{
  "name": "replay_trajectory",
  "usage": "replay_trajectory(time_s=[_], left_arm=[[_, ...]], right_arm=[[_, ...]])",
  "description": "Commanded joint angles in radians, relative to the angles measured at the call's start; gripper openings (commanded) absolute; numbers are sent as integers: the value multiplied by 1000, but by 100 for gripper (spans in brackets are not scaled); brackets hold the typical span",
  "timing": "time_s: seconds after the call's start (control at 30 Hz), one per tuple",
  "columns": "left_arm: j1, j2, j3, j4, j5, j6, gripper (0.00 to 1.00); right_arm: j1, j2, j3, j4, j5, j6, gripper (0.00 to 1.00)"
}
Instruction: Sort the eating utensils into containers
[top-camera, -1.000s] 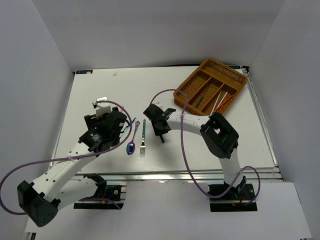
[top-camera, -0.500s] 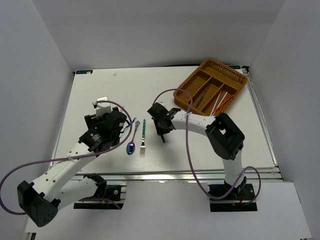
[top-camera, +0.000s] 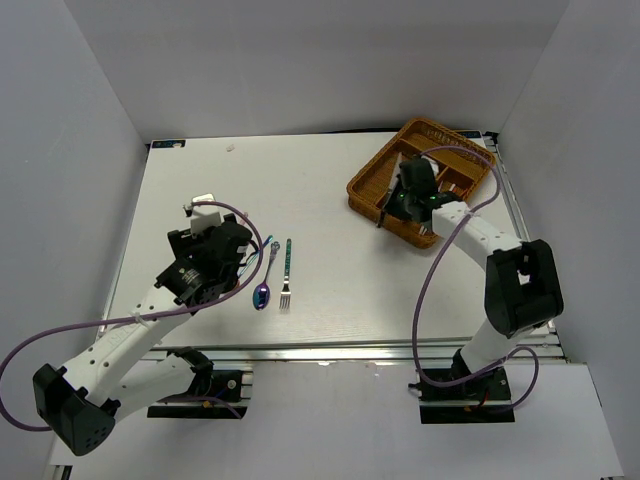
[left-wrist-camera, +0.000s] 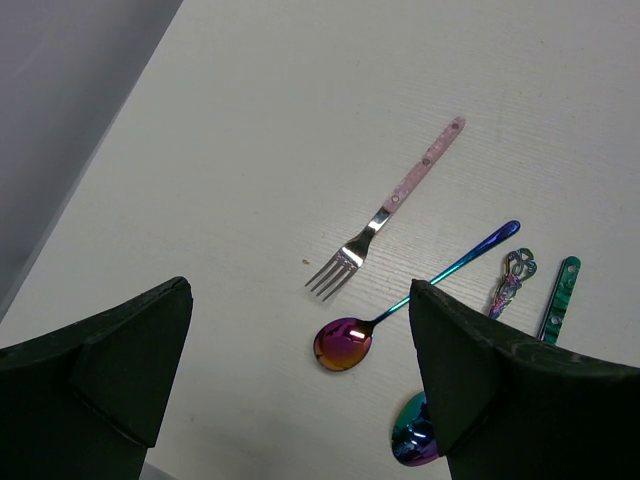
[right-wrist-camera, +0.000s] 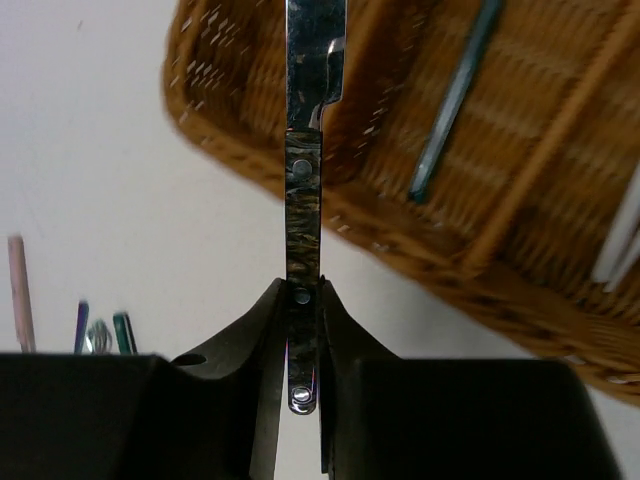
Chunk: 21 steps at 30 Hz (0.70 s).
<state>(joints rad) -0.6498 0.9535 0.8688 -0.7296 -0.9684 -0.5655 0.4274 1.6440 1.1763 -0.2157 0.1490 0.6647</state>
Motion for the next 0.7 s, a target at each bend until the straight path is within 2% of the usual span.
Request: replay_trajectory(time_s=[0.0,0.17,0.4,0.5,0.53,0.57,0.67], left_arm=[[6,-18,30,2,-7,1,98],[6,-16,30,4,-9,1,98],[6,-9,29,6,-1,4,98],[6,-5,30,9,2,7,98],[6,-2,29,9,3,6,98],[6,1,29,9,5,7,98],[6,7,29,9,7,10,98]], right_arm=[[-76,14,11,108,-32,102,0],[-159,121,147,42,-35,168,0],[-205,207,210,21,-40,210,2],[-213,227,232,10,-34,202,12],[-213,231,238,-2,-26,197,31],[-214,234,246,-10,-22,194,38],[-214,235,269,-30,-14,174,47]])
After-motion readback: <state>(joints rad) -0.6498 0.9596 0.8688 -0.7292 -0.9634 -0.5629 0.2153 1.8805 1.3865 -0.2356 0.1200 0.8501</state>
